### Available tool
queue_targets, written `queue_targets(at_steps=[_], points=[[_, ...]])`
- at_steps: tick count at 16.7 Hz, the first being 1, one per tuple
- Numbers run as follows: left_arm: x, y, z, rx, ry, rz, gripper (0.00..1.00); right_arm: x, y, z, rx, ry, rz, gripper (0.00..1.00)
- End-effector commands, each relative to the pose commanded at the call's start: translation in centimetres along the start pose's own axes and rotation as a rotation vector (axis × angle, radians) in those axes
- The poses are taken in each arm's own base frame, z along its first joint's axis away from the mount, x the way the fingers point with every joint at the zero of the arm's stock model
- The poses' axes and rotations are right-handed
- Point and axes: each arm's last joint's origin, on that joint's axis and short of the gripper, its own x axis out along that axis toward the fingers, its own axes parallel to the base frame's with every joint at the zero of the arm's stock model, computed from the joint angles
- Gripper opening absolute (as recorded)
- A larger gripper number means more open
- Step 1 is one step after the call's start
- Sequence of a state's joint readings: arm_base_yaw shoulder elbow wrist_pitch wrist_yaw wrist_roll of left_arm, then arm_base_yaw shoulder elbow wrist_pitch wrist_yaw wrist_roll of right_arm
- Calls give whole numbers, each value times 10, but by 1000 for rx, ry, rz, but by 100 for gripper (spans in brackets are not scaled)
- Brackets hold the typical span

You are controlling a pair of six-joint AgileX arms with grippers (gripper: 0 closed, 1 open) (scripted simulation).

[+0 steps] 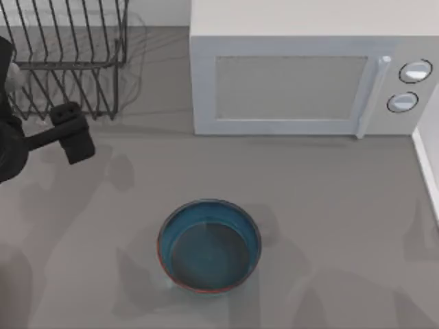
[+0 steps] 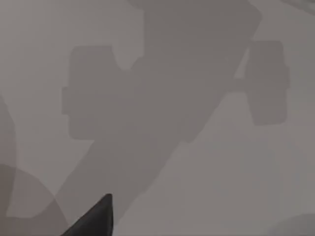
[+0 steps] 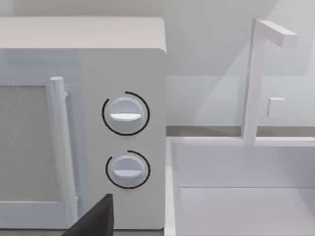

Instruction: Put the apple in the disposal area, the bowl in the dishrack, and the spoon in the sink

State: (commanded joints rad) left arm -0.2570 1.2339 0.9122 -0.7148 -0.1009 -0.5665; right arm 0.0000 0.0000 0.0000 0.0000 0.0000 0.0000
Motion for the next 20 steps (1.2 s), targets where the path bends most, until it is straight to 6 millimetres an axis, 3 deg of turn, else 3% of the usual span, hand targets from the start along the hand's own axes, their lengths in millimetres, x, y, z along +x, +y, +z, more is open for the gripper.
queue_targets(at_steps=[5,9,12,16,20], points=[[41,-88,11,54,304,127,100,0,0,0,0,0,0,100],[56,-162,-12,156,439,171,100,0,0,0,0,0,0,100],[55,-209,-40,244,498,169,100,0,0,0,0,0,0,100],[39,-247,-70,331,527,129,100,0,0,0,0,0,0,100],[35,-254,-78,351,532,119,100,0,0,0,0,0,0,100]])
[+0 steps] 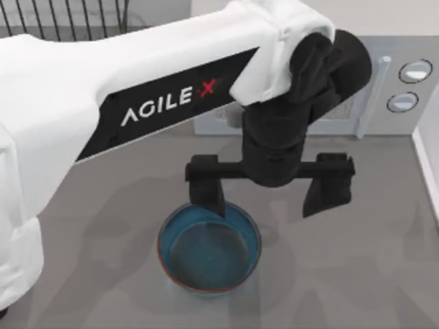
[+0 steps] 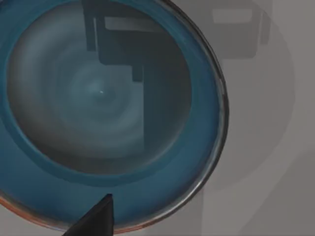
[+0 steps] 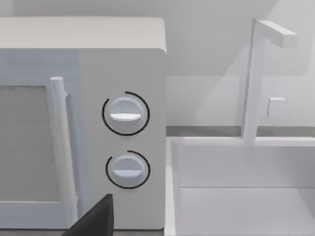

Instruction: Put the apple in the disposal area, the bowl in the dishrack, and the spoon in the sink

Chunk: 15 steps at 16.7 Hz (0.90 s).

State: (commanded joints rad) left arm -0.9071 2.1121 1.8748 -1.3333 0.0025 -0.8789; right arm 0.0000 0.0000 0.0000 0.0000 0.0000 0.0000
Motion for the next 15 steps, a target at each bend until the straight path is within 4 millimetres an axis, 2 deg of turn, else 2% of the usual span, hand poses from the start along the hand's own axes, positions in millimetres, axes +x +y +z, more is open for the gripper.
queue_targets(at_steps=[5,7,12,15], points=[[5,1,1,-1,0,0,100,0,0,0,0,0,0,100],[22,0,2,0,4,4,100,0,0,0,0,0,0,100],[83,-2,2,0,-6,-8,100,0,0,0,0,0,0,100],[100,0,0,0,0,0,100,0,0,0,0,0,0,100]])
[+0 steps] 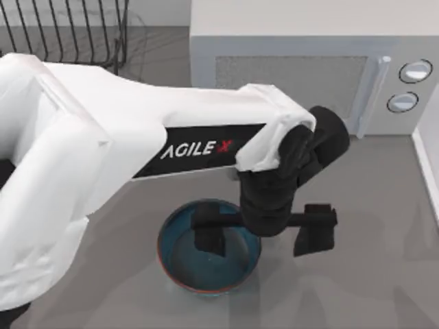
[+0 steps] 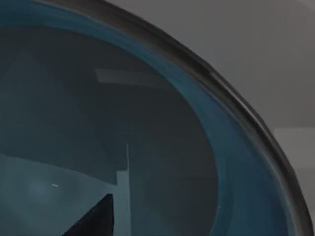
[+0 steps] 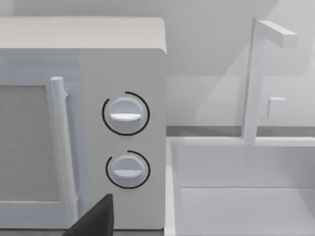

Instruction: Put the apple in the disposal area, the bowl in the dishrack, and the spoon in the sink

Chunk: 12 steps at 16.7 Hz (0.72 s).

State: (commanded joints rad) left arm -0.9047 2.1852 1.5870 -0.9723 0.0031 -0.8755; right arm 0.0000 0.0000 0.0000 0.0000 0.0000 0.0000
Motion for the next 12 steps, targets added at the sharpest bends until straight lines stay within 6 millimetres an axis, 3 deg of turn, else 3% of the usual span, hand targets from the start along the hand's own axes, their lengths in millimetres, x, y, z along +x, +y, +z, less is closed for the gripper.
queue_targets(at_steps=[3,12], points=[[0,0,0,0,0,0,100,0,0,0,0,0,0,100],[0,0,0,0,0,0,32,0,0,0,0,0,0,100]])
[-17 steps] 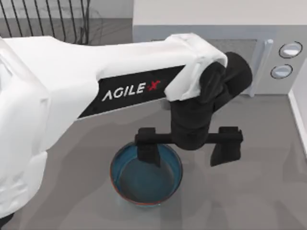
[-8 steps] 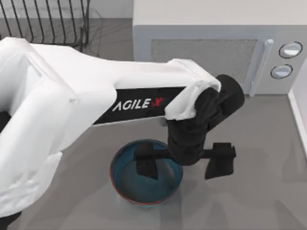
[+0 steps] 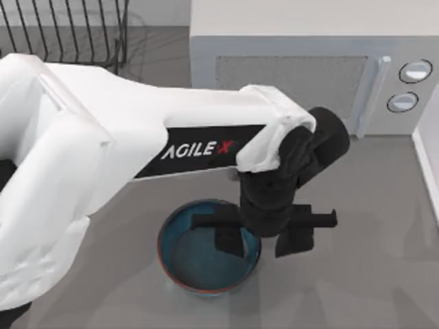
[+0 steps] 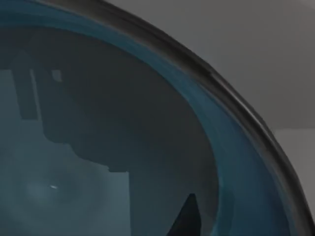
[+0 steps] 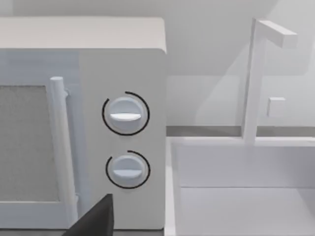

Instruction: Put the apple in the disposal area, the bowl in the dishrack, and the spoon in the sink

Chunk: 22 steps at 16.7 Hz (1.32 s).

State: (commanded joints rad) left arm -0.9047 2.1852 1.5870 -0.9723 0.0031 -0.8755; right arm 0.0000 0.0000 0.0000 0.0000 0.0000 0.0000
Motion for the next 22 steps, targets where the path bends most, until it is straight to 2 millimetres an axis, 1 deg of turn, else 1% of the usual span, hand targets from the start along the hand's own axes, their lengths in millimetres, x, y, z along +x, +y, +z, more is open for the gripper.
queue_targets(at_steps=[4,5,14,15,17,22], points=[[0,0,0,0,0,0,2,0,0,0,0,0,0,100],[0,0,0,0,0,0,0,0,0,0,0,0,0,100],[-2,0,0,0,-2,-2,0,0,0,0,0,0,0,100],[-6,-1,1,0,-4,-3,0,0,0,0,0,0,0,100],[-23,-3,3,-2,-8,-7,0,0,0,0,0,0,0,100],[-84,-1,1,-1,7,9,0,0,0,0,0,0,0,100]])
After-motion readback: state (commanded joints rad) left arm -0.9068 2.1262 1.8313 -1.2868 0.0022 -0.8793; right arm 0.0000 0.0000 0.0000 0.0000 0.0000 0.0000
